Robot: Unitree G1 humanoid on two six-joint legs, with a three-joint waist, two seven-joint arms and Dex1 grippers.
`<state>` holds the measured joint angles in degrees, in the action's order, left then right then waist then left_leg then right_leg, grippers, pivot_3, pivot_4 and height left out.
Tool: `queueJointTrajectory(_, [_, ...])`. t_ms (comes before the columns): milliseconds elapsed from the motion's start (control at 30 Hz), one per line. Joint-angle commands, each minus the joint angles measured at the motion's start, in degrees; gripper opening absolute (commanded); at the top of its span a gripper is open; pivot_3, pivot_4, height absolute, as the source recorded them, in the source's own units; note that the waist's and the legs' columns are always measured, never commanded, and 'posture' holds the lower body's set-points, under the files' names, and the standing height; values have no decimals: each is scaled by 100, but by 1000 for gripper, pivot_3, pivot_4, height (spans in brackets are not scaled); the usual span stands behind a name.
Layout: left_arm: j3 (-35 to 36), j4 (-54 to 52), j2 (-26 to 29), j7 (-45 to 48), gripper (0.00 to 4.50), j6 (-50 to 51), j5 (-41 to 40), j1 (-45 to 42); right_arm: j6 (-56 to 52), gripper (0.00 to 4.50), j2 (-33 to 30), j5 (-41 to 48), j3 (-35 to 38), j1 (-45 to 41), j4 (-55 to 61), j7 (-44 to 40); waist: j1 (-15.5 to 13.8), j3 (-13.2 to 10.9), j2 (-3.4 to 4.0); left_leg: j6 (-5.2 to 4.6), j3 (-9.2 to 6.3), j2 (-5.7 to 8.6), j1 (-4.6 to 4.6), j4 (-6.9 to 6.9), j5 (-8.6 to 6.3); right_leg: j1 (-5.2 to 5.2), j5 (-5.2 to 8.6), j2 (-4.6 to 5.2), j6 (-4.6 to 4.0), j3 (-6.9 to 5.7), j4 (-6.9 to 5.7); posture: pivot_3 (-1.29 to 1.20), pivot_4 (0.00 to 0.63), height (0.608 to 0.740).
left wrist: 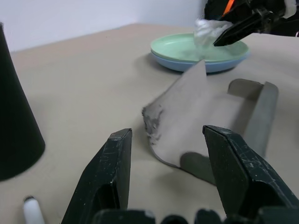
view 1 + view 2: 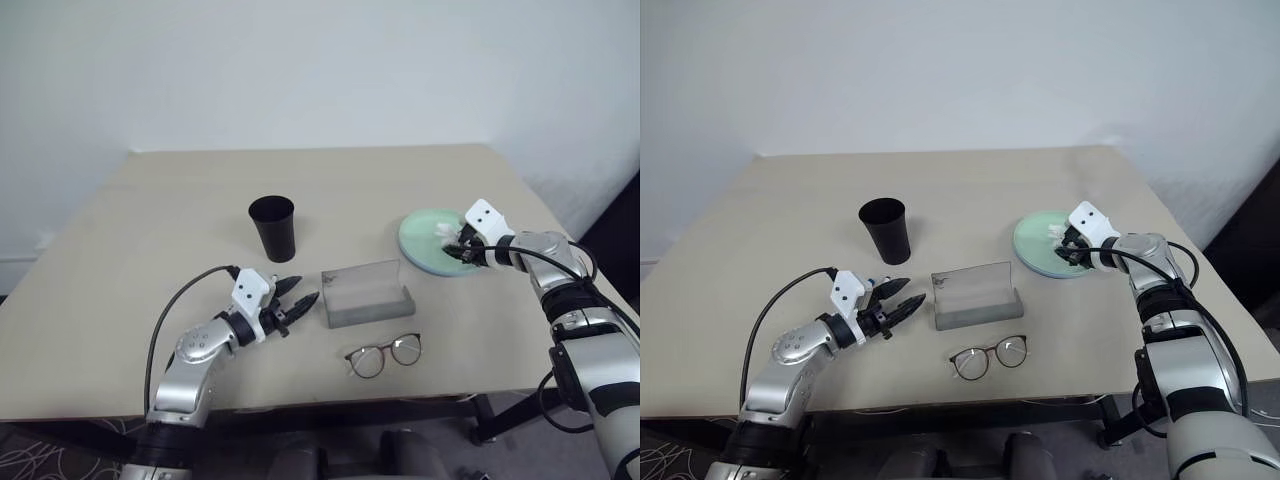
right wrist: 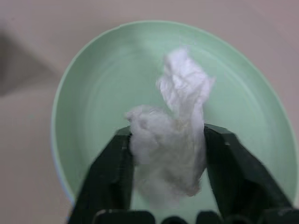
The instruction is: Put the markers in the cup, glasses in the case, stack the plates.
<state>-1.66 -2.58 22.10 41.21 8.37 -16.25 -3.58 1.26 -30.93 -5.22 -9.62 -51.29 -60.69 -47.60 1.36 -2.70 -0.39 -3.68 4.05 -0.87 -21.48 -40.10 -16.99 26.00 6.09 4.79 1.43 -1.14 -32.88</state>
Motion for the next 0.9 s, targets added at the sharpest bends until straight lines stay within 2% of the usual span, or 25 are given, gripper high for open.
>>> queueJointTrajectory(33, [113, -308, 48, -70, 2517, 18, -47, -72, 217, 3644, -39, 6, 133, -241, 21, -42, -5, 0, 1, 0, 0, 0, 0, 0, 0, 0, 0, 0, 0, 0, 0, 0, 0, 740])
queueJointTrajectory(333, [148, -347, 140, -62, 2517, 97, -71, -53, 557, 3644, -79, 90, 295, -162, 376, 91, -3, 0, 3, -1, 0, 1, -1, 3, 0, 1, 0, 0, 1, 1, 3, 0, 0, 740])
queueJointTrajectory(600, [210, -203, 141, -104, 2517, 73, -73, -267, 658, 3644, -253, 359, 571, 256, 1327, -136, -15, 0, 3, -1, -2, 1, -2, 3, 0, 0, 0, 0, 1, 0, 4, 0, 0, 740])
queueJointTrajectory(733, [260, -230, 134, -127, 2517, 55, -91, -223, 516, 3644, -432, 638, 676, 774, 2246, -566, -9, 0, 3, -5, -3, 3, -2, 4, -3, -1, 1, 0, 3, 1, 8, 0, 0, 740])
queueJointTrajectory(900, [249, -183, 224, 13, 2517, 94, -105, -205, -193, 3644, -672, 1227, 736, 1509, 3675, -1400, -12, 0, 3, -4, -1, 1, -1, 4, -3, 0, 2, 0, 4, 3, 6, 0, 0, 740])
